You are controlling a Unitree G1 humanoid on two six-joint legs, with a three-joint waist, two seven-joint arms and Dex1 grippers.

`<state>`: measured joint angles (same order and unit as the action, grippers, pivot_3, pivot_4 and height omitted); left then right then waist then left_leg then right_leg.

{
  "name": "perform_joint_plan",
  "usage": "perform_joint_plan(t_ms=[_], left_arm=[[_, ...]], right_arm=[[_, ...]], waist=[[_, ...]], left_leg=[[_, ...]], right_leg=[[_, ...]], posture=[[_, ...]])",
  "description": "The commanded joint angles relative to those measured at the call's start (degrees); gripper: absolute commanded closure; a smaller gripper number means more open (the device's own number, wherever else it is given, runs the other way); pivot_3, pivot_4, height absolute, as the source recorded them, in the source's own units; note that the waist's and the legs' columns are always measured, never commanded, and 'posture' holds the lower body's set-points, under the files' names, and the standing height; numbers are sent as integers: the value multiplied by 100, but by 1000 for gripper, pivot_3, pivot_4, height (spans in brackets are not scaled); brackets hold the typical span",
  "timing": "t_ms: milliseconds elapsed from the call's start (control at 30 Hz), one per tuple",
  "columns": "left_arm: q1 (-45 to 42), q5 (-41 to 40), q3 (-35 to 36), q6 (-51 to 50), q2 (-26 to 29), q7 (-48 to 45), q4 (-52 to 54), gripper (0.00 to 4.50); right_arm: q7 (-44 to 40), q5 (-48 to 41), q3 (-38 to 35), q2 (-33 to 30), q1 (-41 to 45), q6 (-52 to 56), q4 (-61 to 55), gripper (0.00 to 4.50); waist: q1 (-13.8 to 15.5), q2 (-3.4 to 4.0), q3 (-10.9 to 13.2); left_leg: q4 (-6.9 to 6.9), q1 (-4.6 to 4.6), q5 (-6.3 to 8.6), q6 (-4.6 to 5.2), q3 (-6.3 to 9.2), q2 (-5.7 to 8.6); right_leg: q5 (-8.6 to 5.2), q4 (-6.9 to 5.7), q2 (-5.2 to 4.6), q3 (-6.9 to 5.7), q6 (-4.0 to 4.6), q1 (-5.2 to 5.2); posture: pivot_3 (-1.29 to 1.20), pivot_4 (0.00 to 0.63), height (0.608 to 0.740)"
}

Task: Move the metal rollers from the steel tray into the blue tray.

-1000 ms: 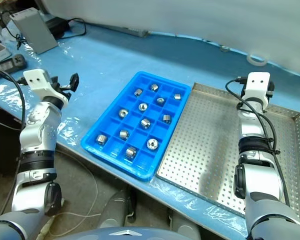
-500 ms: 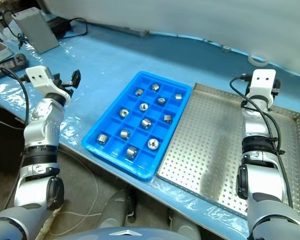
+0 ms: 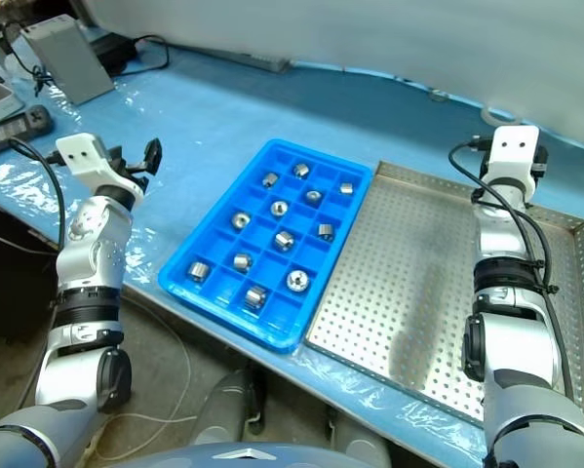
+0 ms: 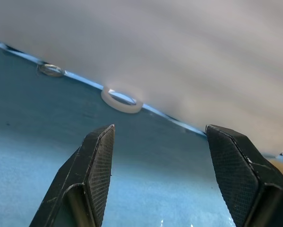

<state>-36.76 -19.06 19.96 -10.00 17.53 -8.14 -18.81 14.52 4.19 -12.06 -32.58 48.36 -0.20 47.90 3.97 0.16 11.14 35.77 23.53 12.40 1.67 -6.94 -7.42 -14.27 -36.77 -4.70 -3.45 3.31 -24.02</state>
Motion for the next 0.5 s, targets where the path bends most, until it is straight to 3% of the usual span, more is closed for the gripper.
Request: perform_joint_plan(t_ms=[33,500], left_arm=[[-3,-18,37,150,-22,40,185,327],[-67,0,-8,265,-157,31,99,327]], right_arm=[[-19,69,5,-149,131,-51,-70,1301],[-88,102,45,-249,324,-113,88,1301]], waist=[[8,0,0],[-1,0,0]], left_leg=[[0,0,0,0,0,0],[0,0,1,2,-1,0]], right_leg=[[0,0,0,0,0,0],[0,0,0,0,0,-1]], posture=[[70,150,740],[72,150,740]])
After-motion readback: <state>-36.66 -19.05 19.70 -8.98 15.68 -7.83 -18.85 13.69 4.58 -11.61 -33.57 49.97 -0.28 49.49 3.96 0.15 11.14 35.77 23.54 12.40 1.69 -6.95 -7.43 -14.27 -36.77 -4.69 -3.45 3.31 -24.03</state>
